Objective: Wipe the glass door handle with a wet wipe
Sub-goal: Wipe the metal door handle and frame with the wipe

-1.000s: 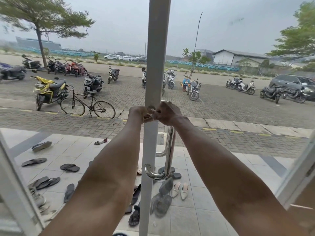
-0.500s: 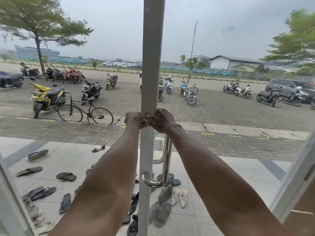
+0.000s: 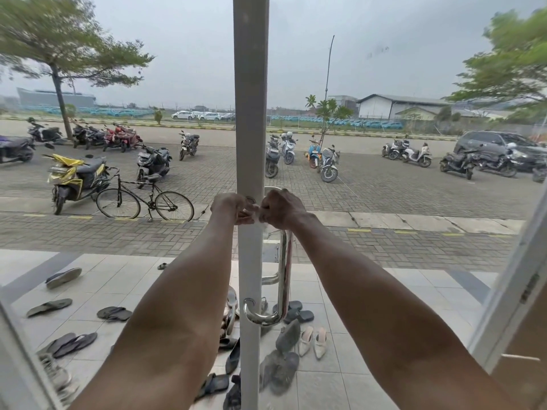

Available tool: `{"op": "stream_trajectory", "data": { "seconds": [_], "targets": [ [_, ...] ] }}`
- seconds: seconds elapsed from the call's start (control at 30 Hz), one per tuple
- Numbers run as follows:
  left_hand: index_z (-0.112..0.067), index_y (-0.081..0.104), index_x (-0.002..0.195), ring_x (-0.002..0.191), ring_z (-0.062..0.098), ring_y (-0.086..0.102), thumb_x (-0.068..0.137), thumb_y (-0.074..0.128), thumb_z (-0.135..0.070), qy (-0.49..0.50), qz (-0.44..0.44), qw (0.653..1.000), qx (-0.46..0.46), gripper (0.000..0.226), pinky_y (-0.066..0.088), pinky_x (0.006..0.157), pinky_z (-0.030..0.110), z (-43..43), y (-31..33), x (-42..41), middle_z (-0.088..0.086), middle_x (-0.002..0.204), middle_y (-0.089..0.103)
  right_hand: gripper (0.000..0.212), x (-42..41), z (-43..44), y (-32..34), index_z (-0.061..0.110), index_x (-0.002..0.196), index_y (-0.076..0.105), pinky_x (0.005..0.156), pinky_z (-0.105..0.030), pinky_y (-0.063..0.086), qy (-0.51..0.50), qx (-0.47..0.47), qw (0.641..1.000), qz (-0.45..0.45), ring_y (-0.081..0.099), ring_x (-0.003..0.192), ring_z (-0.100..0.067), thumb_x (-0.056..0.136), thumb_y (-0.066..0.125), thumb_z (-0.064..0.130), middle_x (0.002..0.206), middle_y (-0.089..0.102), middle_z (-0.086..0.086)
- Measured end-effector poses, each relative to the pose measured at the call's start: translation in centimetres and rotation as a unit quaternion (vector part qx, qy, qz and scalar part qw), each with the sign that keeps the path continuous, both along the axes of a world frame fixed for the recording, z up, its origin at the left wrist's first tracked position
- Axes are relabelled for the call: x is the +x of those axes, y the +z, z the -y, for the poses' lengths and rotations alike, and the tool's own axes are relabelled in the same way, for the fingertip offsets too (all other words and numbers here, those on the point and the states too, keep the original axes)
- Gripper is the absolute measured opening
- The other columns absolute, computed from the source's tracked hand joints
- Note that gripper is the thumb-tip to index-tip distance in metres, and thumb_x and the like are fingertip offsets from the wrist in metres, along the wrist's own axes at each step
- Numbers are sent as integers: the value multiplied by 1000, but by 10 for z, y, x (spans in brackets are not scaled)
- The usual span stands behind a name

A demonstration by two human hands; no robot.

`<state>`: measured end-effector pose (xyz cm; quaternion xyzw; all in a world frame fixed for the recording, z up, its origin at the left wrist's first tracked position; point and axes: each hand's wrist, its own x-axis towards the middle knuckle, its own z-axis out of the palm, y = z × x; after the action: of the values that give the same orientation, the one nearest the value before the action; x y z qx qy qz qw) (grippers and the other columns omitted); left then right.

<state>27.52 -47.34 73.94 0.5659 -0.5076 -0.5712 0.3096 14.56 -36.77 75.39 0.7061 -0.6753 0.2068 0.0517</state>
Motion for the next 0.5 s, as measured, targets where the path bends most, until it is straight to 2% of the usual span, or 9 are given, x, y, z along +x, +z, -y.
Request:
{"op": "stream_trajectory", "data": {
  "seconds": [0.07,0.13,0.2,0.27,0.37,0.43,0.47,0.5],
  "targets": [
    [10,68,107,58,27,73,71,85,-2,21,3,1000,-10,42,53,40,25,10,-6,0,19,87,74,26,7,6,-1,19,77,76,59,-28,49,-9,-1,1000,-7,65,71,-18,83,67,43,79,69,-1],
    [9,70,100,60,28,73,63,89,1,70,-19,997,-25,43,58,47,32,11,-8,-1,19,82,74,29,15,8,-4,18,77,75,66,-32,56,-17,-11,1000,-4,64,69,-20,83,63,44,75,65,0],
    [7,68,86,60,28,73,54,93,5,124,-31,990,-57,41,63,59,42,4,-7,-2,20,73,73,31,22,8,-6,11,82,72,69,-34,55,-15,-27,1000,-3,62,72,-25,87,59,40,76,57,-3],
    [4,66,82,62,29,74,52,94,5,139,-44,987,-60,40,63,62,44,4,-6,-4,21,72,72,30,22,8,-8,10,86,72,70,-34,50,-15,-34,999,0,62,79,-30,90,59,36,79,52,-7],
    [5,69,98,65,29,74,56,92,4,111,-64,991,-26,48,59,49,37,18,-11,-2,20,81,74,19,17,5,-10,16,84,75,67,-32,46,-5,-31,999,14,65,84,-31,88,65,31,81,61,-10],
    [3,66,117,69,27,75,51,92,0,64,-68,996,-1,71,58,52,34,74,-35,-1,16,88,76,18,12,2,-12,20,81,76,65,-30,44,-4,-36,999,22,65,84,-27,89,66,33,86,69,-10],
    [2,65,122,71,27,76,50,92,-2,40,-57,998,7,77,59,57,34,88,-43,1,15,91,77,20,10,0,-13,20,80,76,64,-29,41,-4,-41,999,23,64,83,-25,89,66,35,86,70,-9],
    [2,64,123,73,27,76,55,90,-3,25,-43,999,13,73,60,60,33,83,-46,1,15,95,77,21,8,-3,-13,20,80,75,64,-28,39,-4,-44,999,22,64,81,-24,89,66,37,85,70,-7]
  ]
}}
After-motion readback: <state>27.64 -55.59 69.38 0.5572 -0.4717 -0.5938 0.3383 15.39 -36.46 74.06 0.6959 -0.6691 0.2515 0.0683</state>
